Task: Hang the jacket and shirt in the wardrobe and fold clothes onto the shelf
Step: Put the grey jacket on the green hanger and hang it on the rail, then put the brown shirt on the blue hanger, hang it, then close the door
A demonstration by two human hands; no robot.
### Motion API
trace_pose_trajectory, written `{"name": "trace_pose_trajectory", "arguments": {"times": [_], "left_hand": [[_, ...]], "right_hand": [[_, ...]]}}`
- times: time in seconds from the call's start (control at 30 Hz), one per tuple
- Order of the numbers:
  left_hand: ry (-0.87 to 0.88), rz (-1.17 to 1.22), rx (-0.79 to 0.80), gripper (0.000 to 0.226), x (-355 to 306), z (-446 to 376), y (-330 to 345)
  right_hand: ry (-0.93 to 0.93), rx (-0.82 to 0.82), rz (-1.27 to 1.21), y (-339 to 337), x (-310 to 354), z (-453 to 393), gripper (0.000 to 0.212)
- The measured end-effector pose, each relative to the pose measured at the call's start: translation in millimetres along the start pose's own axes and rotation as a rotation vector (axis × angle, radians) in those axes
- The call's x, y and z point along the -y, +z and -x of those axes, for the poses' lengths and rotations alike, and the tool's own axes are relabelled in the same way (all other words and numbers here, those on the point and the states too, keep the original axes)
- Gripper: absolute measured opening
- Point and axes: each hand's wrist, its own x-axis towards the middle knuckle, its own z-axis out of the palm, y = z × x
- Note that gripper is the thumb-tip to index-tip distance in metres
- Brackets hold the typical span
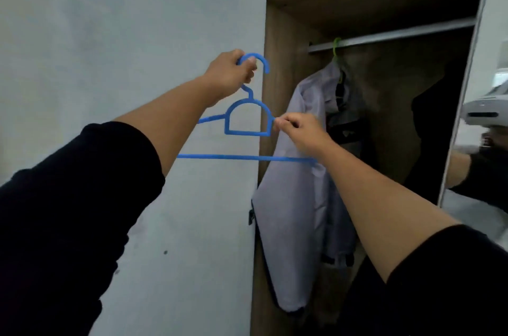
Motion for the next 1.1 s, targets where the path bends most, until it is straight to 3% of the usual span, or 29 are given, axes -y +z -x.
{"name": "trace_pose_trajectory", "arguments": {"times": [0.17, 0.23, 0.47, 0.67, 1.1], "left_hand": [[-0.087, -0.539, 0.132, 0.026, 14.9, 74.5, -46.6], [-0.155, -0.650, 0.144, 0.023, 15.5, 110.0, -56.3], [-0.398, -0.791, 0.028, 0.024, -16.3, 233.1, -101.7], [-0.585, -0.934, -0.080, 0.024, -58.9, 308.9, -184.1], [-0.903, -1.191, -0.276, 0.031, -163.0, 506.2, -356.8]], "right_hand": [[-0.015, 0.028, -0.108, 5.3, 19.8, 16.1, 0.026], [-0.034, 0.089, -0.109, 8.5, 27.5, 29.7, 0.028], [-0.171, 0.273, -0.253, 50.3, 89.0, 92.0, 0.016], [-0.397, 0.393, -0.363, 87.6, 188.9, 141.3, 0.029], [-0.505, 0.605, -0.661, 164.1, 417.3, 270.6, 0.015]]}}
